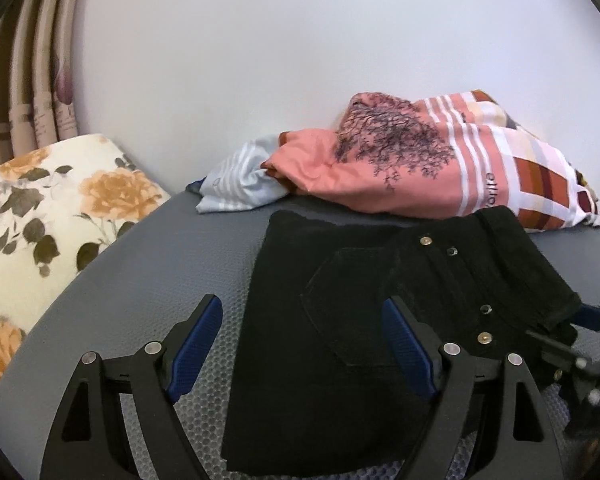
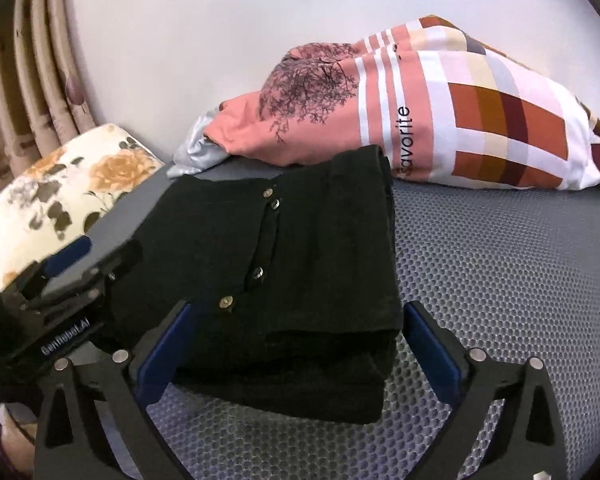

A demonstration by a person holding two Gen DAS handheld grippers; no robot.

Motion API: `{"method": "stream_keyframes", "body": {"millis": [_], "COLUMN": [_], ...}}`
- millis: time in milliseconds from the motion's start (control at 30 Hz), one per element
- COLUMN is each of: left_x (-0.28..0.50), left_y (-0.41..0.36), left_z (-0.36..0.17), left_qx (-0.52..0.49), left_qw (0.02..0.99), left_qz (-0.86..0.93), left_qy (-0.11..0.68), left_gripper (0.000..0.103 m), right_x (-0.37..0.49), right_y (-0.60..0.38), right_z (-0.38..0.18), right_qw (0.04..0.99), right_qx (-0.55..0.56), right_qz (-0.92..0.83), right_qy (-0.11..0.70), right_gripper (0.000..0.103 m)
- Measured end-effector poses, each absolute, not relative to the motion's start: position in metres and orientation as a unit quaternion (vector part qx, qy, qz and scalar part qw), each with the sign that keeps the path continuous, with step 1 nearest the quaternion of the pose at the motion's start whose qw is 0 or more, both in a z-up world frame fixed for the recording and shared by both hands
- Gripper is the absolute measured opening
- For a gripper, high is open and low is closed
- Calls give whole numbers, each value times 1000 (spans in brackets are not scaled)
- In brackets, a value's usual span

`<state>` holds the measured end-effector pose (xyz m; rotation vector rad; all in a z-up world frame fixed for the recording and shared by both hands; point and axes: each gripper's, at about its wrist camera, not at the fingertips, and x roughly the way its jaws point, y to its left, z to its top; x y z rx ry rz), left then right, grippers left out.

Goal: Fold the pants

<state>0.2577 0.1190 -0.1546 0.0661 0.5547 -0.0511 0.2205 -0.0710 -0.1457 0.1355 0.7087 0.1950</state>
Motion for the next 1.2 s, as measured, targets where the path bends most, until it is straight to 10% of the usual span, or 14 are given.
{"method": "stream_keyframes", "body": {"millis": [1200], "left_x": [234], "left_y": [110], "left_z": [-148], "left_qx": [53], "left_qw": [970], "left_qz": [-20], "left_qy": [238], "left_gripper": [103], "right_x": [222], "right_y": [-71], "right_z": [-149], "right_qw": [929], "right_qx": [59], "right_qz": [96], "right_qy": [354], "right_gripper": [103]}}
